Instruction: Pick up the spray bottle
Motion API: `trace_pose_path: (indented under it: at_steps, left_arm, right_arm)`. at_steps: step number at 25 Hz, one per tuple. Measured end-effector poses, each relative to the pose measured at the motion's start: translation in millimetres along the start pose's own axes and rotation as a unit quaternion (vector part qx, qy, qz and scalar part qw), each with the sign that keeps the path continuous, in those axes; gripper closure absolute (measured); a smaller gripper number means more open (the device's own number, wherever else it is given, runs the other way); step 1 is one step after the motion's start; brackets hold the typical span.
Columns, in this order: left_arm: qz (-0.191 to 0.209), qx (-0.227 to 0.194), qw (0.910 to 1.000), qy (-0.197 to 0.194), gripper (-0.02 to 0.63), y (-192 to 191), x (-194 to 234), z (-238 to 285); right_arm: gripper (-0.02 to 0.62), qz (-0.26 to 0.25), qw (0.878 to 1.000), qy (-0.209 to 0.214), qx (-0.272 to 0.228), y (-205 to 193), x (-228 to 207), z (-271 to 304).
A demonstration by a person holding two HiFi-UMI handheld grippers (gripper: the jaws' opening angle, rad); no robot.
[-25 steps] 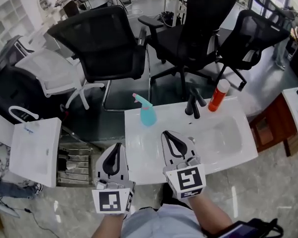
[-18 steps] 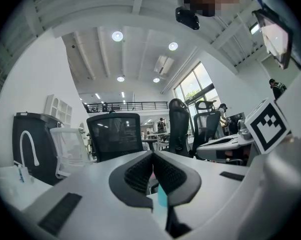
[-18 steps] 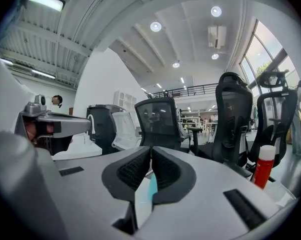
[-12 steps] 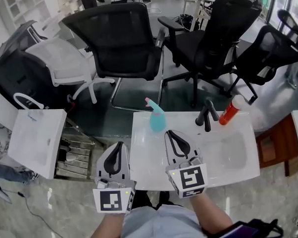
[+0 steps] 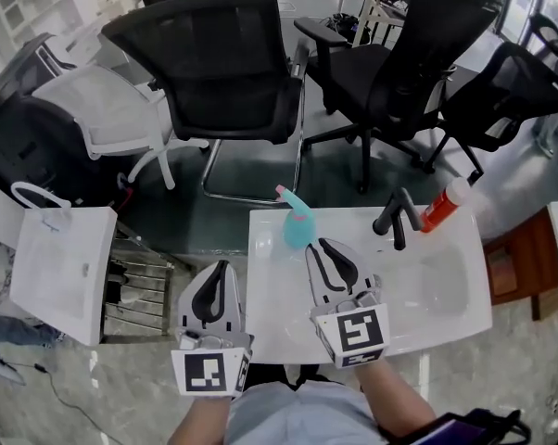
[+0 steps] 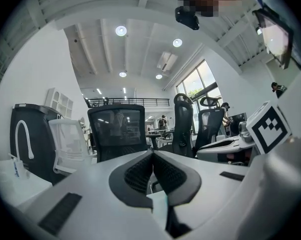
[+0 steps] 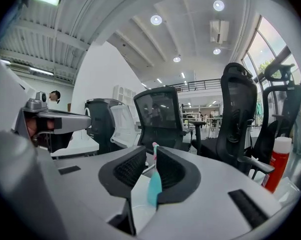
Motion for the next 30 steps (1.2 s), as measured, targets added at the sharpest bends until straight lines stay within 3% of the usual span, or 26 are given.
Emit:
trace_pose_path:
  at_steps: [4,6,15,30]
  left_arm:
    - [-0.010,0.013,0.9998,-0.012,0.588,-9.4,14.5,13.6]
    - [-0.014,0.019,0.9996,-0.017,0.588,-15.1,21.4,20.5]
    - [-0.026,0.043,0.9985,-0.024,0.588,-36.7,55.8,52.4]
    - [-0.044,0.075,0.9959,-0.026,0.588,-66.0,91.9,84.6]
  right_arm:
    - [0.394,0.001,1.000,-0.008,0.019,-7.4,3.2,16.6]
    - [0.363,0.001,1.000,-0.011,0.026,-11.9,4.9,24.9]
    - [0.327,-0.004,0.998,-0.019,0.060,-29.4,8.1,72.3]
    - [0.327,-0.013,0.994,-0.027,0.102,-47.2,6.8,129.1]
Point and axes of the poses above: the fingertips, and each gripper's own axes: z forward along the fingers, x to its left, y out of its top, the point moved 9 cm from there along -z, backward along the fingers, and after that the axes turned 14 degrees about -y, right-handed, at the moved point
